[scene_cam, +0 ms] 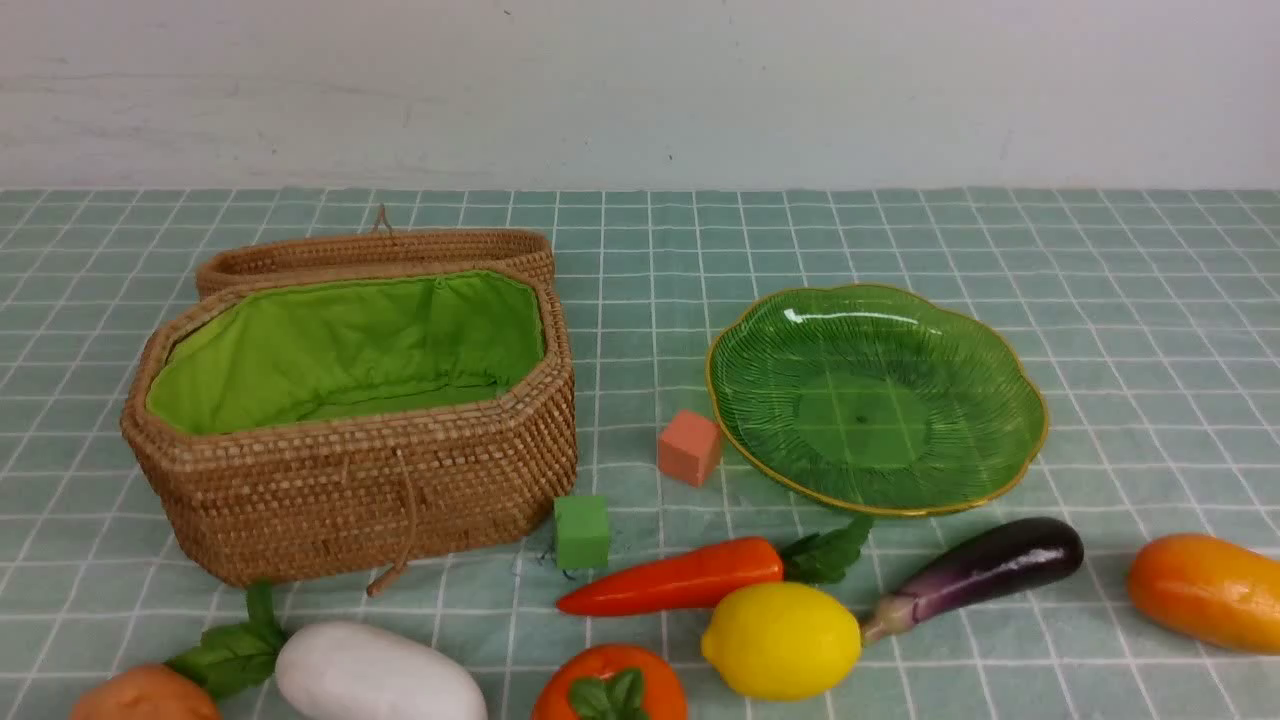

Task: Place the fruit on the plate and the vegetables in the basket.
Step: Grab a potato with your left arm and place it in the basket on the left

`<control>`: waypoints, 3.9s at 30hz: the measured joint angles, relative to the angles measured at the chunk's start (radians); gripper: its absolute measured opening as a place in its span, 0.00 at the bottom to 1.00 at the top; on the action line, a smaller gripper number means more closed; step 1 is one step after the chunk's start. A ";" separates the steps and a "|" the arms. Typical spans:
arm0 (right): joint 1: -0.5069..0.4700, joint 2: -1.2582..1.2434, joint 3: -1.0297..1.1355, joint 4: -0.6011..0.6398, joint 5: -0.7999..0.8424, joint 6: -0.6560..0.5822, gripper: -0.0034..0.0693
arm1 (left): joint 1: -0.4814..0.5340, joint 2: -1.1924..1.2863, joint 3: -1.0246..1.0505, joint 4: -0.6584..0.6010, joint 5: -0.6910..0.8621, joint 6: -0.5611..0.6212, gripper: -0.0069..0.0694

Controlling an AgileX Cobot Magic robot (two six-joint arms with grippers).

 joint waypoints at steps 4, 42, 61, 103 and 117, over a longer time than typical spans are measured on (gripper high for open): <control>0.000 0.000 0.000 0.000 0.000 0.000 0.38 | 0.000 0.000 0.000 0.000 0.000 0.000 0.40; 0.000 0.000 0.000 0.000 0.000 0.000 0.38 | 0.000 0.000 0.000 0.000 0.000 0.000 0.40; 0.000 0.000 0.000 0.000 0.000 0.000 0.38 | 0.000 0.000 0.002 -0.177 -0.390 -0.235 0.40; 0.000 0.000 0.000 0.000 0.000 0.000 0.38 | -0.004 0.514 -0.685 0.174 0.277 -0.212 0.40; 0.000 0.000 0.000 0.000 0.000 0.000 0.38 | -0.140 0.641 -0.685 0.134 0.270 -0.212 0.40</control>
